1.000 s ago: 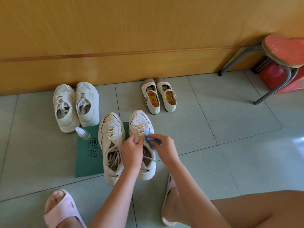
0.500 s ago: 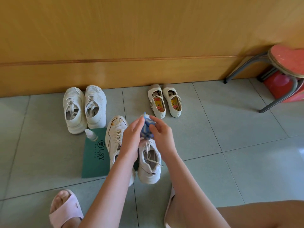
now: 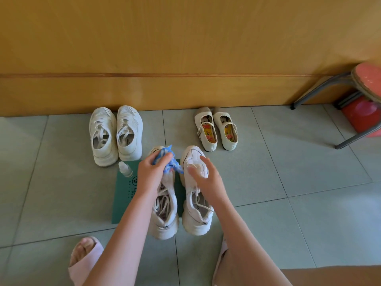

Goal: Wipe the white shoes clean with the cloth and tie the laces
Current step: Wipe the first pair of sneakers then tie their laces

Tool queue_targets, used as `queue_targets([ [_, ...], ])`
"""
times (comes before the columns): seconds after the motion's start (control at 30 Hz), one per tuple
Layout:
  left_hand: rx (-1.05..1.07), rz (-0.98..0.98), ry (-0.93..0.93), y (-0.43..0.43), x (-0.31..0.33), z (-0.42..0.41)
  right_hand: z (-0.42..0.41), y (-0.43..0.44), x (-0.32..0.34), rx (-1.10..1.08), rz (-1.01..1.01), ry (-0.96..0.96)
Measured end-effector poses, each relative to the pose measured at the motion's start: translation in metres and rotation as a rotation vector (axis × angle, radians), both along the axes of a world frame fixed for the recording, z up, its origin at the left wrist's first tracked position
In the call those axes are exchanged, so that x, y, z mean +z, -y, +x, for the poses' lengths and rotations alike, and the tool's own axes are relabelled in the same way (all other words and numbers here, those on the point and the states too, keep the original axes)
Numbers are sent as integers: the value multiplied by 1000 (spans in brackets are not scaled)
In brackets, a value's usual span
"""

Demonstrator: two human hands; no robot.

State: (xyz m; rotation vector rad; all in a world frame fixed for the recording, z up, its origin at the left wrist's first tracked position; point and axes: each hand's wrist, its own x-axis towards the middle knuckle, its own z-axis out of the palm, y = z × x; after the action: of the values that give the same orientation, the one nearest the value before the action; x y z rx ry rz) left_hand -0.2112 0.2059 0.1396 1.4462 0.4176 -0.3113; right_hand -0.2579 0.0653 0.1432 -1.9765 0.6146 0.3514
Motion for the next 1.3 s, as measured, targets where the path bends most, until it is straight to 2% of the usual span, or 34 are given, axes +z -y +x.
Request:
queue_targets([
  [0.1,32,31,10,-4,-4,7,-10,-14,-15,159,-332,-213],
  [0.2,16,-20,-33,0,-8,15,-15,-18,-26,137,-482,-184],
  [0.3,-39,22,-45,4,-15,18,-18,-12,-28,118,-518,-121],
  [0.63,-80,394,189,28,-36,27,-29,20,-28,22,-287,-36],
  [0.83,-74,429,305,58,-41,49,-35,42,-35,-31,-98,40],
  [1.0,-180,464,302,78,-58,47,-37,48,-42,-37,-55,73],
  [1.3,-39,494,320,88,-58,0,-40,63,-50,-81,92,98],
])
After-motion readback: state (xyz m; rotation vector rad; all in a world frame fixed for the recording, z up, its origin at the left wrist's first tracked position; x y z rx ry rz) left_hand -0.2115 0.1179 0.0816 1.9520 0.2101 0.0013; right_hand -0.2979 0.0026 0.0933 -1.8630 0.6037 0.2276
